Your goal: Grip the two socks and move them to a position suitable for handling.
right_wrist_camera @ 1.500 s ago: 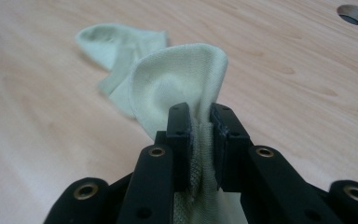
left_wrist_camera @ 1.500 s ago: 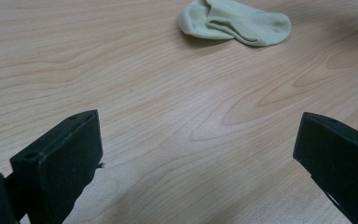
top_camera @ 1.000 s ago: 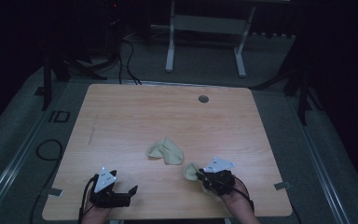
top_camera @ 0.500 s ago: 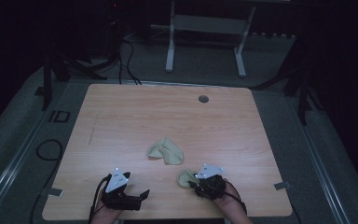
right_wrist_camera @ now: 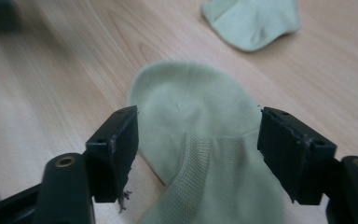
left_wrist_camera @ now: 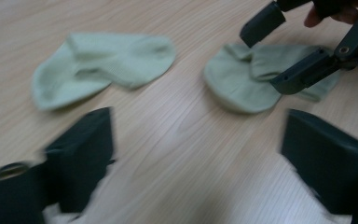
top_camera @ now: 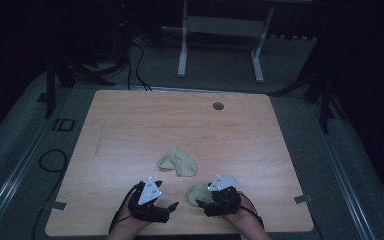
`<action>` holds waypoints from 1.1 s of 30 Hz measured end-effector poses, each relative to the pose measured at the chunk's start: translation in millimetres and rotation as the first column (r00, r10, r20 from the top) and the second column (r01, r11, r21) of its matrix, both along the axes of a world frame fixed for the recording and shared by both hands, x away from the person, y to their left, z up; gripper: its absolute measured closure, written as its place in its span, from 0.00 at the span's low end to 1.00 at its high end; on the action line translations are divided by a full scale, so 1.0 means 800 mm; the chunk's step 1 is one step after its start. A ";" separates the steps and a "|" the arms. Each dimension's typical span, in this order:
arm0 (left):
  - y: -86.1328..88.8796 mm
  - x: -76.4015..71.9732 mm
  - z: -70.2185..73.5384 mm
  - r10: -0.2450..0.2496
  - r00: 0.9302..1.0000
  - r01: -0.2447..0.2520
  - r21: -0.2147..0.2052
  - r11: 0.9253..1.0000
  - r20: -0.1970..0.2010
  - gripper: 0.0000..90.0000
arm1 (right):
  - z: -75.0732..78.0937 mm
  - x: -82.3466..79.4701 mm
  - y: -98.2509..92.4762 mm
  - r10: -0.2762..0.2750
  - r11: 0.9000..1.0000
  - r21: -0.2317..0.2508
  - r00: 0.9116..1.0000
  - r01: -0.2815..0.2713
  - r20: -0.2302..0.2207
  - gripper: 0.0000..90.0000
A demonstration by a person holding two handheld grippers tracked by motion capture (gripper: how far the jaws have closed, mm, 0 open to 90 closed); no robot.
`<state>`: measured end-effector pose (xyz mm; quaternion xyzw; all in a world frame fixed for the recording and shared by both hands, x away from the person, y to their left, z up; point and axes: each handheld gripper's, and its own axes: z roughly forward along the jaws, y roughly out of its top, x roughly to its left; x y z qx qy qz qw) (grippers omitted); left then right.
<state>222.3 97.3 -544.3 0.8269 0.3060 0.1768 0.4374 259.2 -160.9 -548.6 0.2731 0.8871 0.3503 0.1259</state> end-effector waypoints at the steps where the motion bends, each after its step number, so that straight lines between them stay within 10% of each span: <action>1: -0.005 0.001 0.002 -0.020 1.000 0.020 0.011 1.000 0.007 0.19 | 0.005 -0.002 -0.002 -0.001 1.000 0.001 1.000 0.001 0.008 0.38; 7: -0.043 0.005 0.014 -0.168 0.984 0.167 0.032 0.985 0.058 0.72 | 0.021 -0.018 -0.010 -0.018 1.000 0.006 1.000 0.018 0.009 0.61; 12: -0.075 0.020 0.000 -0.195 0.981 0.192 0.119 0.974 0.017 0.91 | 0.012 -0.028 -0.007 -0.021 0.999 -0.028 1.000 0.021 0.006 0.62; 20: -0.081 0.037 -0.030 -0.150 0.989 0.150 0.228 0.962 -0.016 0.99 | -0.008 -0.028 -0.005 -0.008 0.998 -0.066 1.000 0.007 -0.006 0.67; 29: -0.077 0.045 -0.031 -0.127 0.991 0.131 0.221 0.967 -0.032 0.99 | -0.010 -0.033 0.000 0.000 0.988 -0.151 1.000 0.003 0.016 0.91; 33: -0.077 0.044 -0.031 -0.124 0.992 0.127 0.227 0.966 -0.030 0.99 | -0.003 -0.029 -0.008 -0.017 0.994 -0.107 0.999 0.014 -0.031 0.93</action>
